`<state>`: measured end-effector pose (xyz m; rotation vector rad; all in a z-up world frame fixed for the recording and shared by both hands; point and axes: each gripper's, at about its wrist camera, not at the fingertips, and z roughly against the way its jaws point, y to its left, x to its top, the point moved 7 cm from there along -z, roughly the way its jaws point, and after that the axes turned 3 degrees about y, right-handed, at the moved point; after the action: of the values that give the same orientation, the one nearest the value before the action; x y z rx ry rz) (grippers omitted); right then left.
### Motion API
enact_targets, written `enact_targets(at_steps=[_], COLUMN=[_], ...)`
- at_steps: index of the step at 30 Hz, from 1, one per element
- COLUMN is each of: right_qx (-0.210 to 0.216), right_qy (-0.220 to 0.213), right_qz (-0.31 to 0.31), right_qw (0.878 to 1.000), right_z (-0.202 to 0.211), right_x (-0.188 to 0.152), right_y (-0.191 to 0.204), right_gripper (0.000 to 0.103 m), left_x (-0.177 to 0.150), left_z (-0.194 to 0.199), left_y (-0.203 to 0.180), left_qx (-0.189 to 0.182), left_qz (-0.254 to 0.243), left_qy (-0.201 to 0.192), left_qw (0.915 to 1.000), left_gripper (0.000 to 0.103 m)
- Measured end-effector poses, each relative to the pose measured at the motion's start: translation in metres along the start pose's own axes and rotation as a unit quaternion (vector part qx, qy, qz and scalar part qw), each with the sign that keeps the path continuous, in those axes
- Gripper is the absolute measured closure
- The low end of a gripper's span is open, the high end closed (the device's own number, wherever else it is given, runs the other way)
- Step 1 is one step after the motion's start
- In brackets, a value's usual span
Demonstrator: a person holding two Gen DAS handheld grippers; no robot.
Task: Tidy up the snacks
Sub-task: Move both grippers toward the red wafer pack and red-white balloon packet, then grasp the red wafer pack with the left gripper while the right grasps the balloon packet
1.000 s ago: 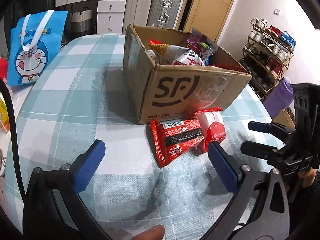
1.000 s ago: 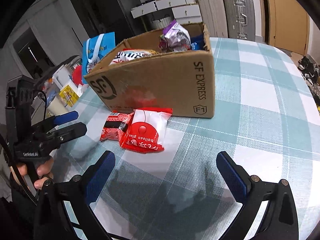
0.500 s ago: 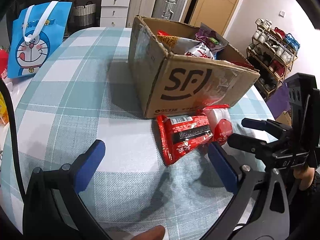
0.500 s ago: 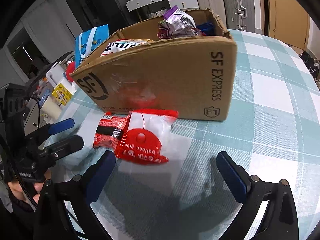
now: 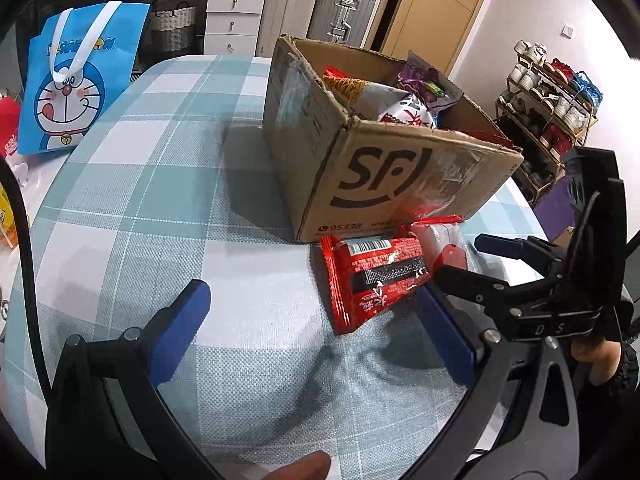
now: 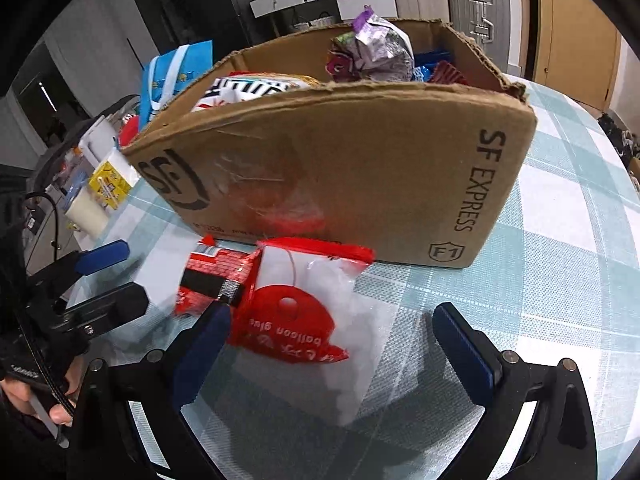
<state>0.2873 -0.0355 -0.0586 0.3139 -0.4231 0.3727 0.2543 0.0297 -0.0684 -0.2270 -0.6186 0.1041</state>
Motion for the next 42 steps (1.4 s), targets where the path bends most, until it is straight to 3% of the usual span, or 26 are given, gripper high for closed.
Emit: enact_targets(at_steps=[7,20,31,42], right_qx=[-0.016,-0.049,-0.042,0.002], right_qy=[0.001,-0.003,-0.014,-0.048], right_qz=[-0.010,0.026,0.035,0.033], right_qw=[1.000,0.998,0.998,0.998], right_z=[0.000,-0.008,0.000,0.026], right_x=[0.001,-0.003,-0.010,-0.029], right_y=[-0.010,0.002,0.007,0.004], right_gripper=[0.000,0.006,0.050,0.059], left_x=[-0.001,-0.007,-0.005,-0.007], left_z=[-0.002,-0.002,0.002,-0.001], left_y=[0.001,0.007,0.001,-0.015], left_qx=[0.000,0.007,0.003,0.000], left_qz=[0.003,0.009,0.010,0.001], left_qy=[0.001,0.006,0.001,0.006], left_qw=[1.0000,0.9999,0.9999,1.0000], left_gripper=[0.001,0.001,0.001,0.001])
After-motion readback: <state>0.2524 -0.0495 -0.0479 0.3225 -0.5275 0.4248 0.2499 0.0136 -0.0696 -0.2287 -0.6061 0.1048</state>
